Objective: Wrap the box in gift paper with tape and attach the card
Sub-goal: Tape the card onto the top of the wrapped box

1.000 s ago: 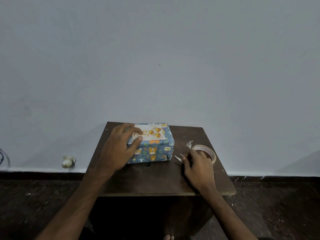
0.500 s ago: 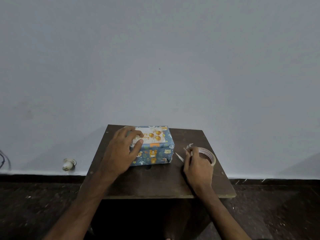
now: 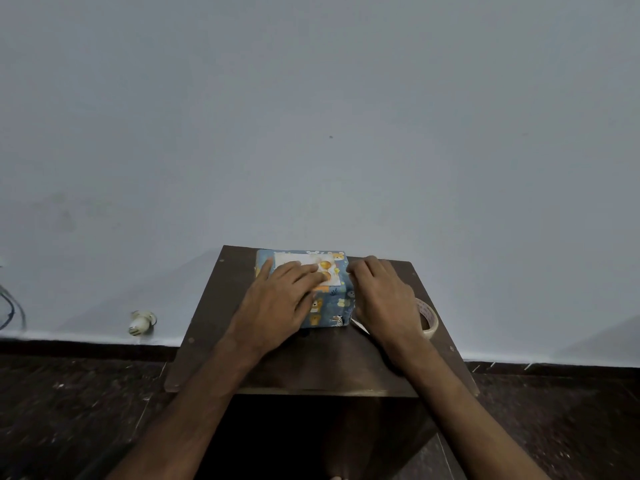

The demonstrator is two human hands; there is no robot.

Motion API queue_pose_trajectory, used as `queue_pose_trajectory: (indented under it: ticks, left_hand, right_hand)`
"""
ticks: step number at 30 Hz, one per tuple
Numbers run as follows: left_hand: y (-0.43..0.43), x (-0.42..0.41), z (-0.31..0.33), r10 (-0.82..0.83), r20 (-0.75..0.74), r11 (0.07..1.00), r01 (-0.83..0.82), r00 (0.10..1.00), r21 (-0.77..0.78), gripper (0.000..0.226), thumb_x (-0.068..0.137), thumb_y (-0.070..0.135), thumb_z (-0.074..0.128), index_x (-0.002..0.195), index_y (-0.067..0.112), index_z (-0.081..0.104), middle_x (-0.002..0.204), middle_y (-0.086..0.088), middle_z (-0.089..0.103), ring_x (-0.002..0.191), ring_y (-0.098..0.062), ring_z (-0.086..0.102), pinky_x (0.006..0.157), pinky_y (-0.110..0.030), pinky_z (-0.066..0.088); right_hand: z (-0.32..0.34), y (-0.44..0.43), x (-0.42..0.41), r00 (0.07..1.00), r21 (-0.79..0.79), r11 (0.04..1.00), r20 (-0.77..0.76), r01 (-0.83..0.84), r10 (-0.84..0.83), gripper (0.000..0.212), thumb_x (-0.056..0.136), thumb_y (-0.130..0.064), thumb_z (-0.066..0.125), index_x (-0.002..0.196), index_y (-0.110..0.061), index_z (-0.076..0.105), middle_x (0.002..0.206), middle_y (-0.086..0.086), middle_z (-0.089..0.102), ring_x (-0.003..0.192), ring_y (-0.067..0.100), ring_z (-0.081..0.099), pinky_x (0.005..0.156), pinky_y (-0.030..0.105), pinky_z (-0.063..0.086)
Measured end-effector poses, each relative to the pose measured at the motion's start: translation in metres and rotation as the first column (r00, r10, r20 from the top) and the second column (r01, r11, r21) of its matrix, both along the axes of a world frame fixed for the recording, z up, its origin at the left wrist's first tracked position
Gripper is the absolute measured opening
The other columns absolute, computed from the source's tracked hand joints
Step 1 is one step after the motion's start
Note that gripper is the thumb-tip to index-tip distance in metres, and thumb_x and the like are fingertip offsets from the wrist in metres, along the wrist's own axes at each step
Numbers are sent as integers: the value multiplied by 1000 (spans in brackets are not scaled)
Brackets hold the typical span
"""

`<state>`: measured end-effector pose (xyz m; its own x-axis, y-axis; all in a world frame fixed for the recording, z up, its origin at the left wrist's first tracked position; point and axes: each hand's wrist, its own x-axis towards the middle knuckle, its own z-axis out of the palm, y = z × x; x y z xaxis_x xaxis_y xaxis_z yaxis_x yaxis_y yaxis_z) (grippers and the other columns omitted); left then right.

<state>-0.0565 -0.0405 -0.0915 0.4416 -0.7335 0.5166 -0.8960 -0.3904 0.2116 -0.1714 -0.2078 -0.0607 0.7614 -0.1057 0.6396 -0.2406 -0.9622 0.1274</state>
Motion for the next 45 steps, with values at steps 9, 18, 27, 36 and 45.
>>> queue_pose_trajectory:
  ticks: [9,18,27,36,45]
  left_hand:
    - [-2,-5,0,28,-7,999,-28,1000,-42,34,96,29,55,130,28,62,138,8,61,127,-16,55,110,-54,39]
    - [-1,-6,1,43,-19,998,-44,999,-54,34,97,27,59,131,27,62,138,7,61,130,-17,54,113,-56,37]
    - [-2,-6,1,43,-62,998,-47,997,-53,35,98,28,56,133,27,60,141,7,59,132,-15,51,117,-53,31]
    - [-2,-6,0,37,-93,994,-47,995,-101,32,95,28,57,127,29,64,135,9,63,127,-14,54,116,-53,33]
    - [-3,-5,-1,32,-107,994,-43,994,-103,34,93,35,50,124,31,63,131,11,65,124,-12,55,113,-54,36]
  right_hand:
    - [7,0,9,991,-182,979,-115,-88,68,52,45,-8,90,91,-12,66,89,2,63,78,23,59,50,29,45]
    - [11,1,9,974,-176,970,-184,-167,134,44,50,-8,87,88,-16,66,85,-1,65,81,22,60,53,29,46]
    - [10,3,-2,964,-58,977,-187,-203,189,37,66,-13,84,98,-19,67,97,-3,67,89,22,63,57,27,48]
    - [-26,2,-19,976,555,803,100,-216,194,23,93,-21,67,114,-25,74,123,-7,61,111,15,52,89,33,46]
    - [-10,-14,8,968,498,829,141,-253,210,15,88,-33,67,97,-30,78,109,-12,66,102,11,54,88,27,44]
